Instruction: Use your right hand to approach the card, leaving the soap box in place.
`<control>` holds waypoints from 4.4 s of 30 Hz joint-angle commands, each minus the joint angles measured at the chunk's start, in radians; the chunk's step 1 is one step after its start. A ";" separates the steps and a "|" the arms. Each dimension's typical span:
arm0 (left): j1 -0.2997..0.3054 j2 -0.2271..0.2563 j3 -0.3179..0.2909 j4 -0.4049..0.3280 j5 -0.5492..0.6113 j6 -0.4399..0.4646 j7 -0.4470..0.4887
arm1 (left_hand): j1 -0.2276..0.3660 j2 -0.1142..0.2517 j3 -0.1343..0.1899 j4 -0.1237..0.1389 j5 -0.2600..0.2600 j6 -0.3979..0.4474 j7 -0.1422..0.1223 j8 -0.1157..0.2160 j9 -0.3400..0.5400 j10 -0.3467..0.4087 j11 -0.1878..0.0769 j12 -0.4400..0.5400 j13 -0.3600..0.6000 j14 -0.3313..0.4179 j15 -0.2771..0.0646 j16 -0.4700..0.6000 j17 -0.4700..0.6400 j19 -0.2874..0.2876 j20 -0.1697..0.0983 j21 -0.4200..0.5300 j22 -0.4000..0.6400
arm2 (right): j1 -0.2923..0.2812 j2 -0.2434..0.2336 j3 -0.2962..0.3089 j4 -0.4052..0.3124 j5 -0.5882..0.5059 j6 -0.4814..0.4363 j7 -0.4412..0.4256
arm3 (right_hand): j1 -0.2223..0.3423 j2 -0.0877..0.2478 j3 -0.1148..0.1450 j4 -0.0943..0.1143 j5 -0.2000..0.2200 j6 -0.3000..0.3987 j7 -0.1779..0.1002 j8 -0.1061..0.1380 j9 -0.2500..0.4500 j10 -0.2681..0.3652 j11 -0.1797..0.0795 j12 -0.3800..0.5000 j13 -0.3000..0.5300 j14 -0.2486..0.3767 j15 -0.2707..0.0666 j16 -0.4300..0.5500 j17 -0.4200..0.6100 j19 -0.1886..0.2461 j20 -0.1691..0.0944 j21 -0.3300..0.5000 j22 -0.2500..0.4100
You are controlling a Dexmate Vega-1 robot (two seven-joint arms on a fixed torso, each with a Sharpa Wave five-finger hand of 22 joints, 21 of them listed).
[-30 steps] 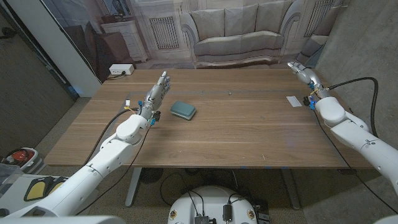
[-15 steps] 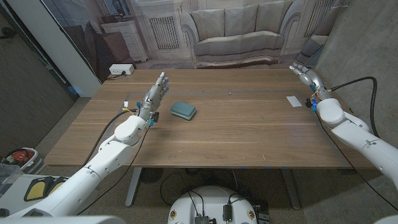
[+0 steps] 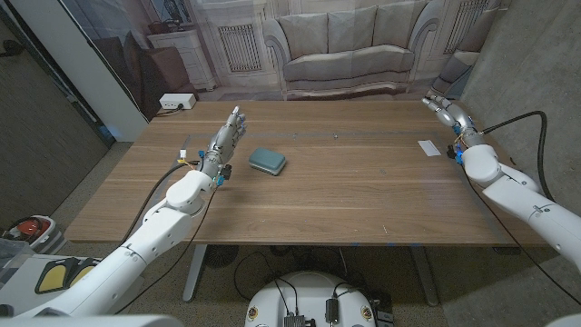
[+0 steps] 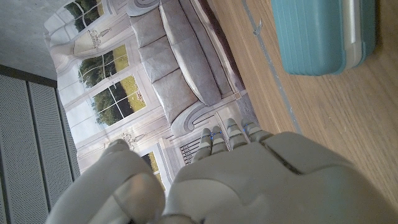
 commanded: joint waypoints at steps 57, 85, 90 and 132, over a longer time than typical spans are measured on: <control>0.027 0.030 -0.037 -0.013 -0.020 -0.006 -0.014 | 0.010 0.007 -0.018 0.004 0.001 -0.002 0.006 -0.008 0.006 -0.009 0.002 -0.006 0.006 -0.013 0.004 -0.002 0.005 -0.020 -0.007 -0.010 0.002 | 0.004 -0.077 -0.116 -0.204 -0.281 -0.418 -0.011 | -0.004 0.004 -0.005 0.000 0.018 -0.040 -0.010 -0.012 0.005 -0.042 0.008 -0.019 0.002 -0.058 0.012 -0.013 0.004 -0.069 -0.041 -0.019 0.006; 0.032 0.049 -0.045 -0.025 -0.019 0.011 -0.014 | 0.011 0.011 -0.025 0.004 -0.001 0.006 0.007 -0.006 0.006 -0.006 0.008 -0.006 0.006 -0.010 0.007 0.000 0.005 -0.023 -0.008 -0.010 0.003 | 0.060 -0.037 -0.180 -0.163 -0.291 -0.531 0.044 | -0.002 0.003 -0.009 -0.002 0.021 -0.042 -0.022 -0.010 0.005 -0.054 0.010 -0.022 0.001 -0.063 0.020 -0.008 0.003 -0.084 -0.025 -0.014 0.006; 0.031 0.053 -0.047 -0.028 -0.018 0.014 -0.013 | 0.011 0.011 -0.026 0.004 -0.002 0.006 0.009 -0.007 0.006 -0.006 0.010 -0.006 0.006 -0.010 0.008 0.000 0.005 -0.024 -0.009 -0.010 0.003 | 0.068 -0.036 -0.188 -0.155 -0.279 -0.547 0.066 | -0.002 0.002 -0.009 -0.002 0.021 -0.042 -0.023 -0.009 0.005 -0.055 0.010 -0.021 0.001 -0.063 0.023 -0.007 0.003 -0.083 -0.025 -0.013 0.006; 0.018 0.059 -0.049 0.007 -0.033 0.014 -0.039 | 0.015 0.015 -0.034 0.004 -0.004 0.010 0.008 -0.007 0.006 -0.005 0.010 -0.006 0.005 -0.010 0.007 -0.001 0.005 -0.021 -0.008 -0.007 0.004 | 0.148 0.017 -0.265 -0.080 -0.229 -0.631 0.141 | -0.003 0.000 -0.013 -0.003 0.018 -0.038 -0.024 -0.005 0.005 -0.046 0.005 -0.015 0.001 -0.045 0.029 0.001 0.002 -0.070 -0.013 -0.005 0.005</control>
